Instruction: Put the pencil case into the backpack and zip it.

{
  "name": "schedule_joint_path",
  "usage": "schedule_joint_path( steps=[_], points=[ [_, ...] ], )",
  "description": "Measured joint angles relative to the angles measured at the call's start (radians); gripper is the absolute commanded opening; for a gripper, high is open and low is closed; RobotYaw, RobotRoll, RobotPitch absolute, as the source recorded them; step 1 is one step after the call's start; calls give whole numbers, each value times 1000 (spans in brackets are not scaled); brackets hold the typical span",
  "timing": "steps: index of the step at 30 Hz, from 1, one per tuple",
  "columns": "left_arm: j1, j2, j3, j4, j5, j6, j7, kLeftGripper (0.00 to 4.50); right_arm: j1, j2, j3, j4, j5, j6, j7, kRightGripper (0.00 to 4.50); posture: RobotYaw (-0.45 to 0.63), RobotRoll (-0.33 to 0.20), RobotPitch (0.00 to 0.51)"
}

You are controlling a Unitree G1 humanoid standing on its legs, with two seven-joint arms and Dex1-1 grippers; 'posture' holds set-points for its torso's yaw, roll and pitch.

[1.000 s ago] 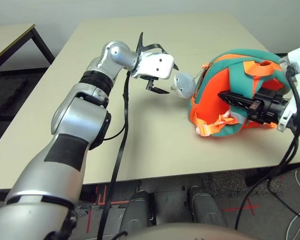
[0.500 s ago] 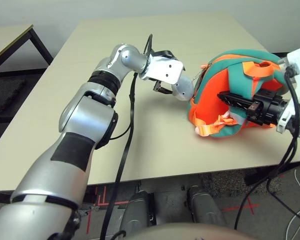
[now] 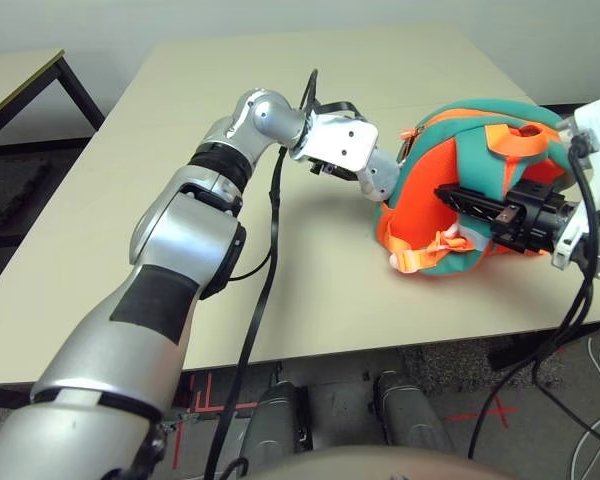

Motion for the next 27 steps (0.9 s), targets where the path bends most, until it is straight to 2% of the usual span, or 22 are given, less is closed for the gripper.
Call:
schedule_joint_path(
  steps=[2, 3, 15, 27],
  points=[
    [2, 0, 11, 0, -6, 0, -14, 155, -3, 1, 1, 2, -1, 0, 1, 151, -241, 0, 58],
    [3, 1, 16, 0, -7, 0, -22, 68, -7, 2, 2, 4, -1, 0, 2, 151, -238, 0, 57],
    [36, 49, 69, -13, -87, 21, -209, 66, -26, 5, 14, 26, -20, 0, 28, 151, -211, 0, 51],
    [178, 76, 65, -61, -121, 21, -339, 66, -48, 15, 38, 48, -61, 0, 69, 151, -187, 0, 56]
  ],
)
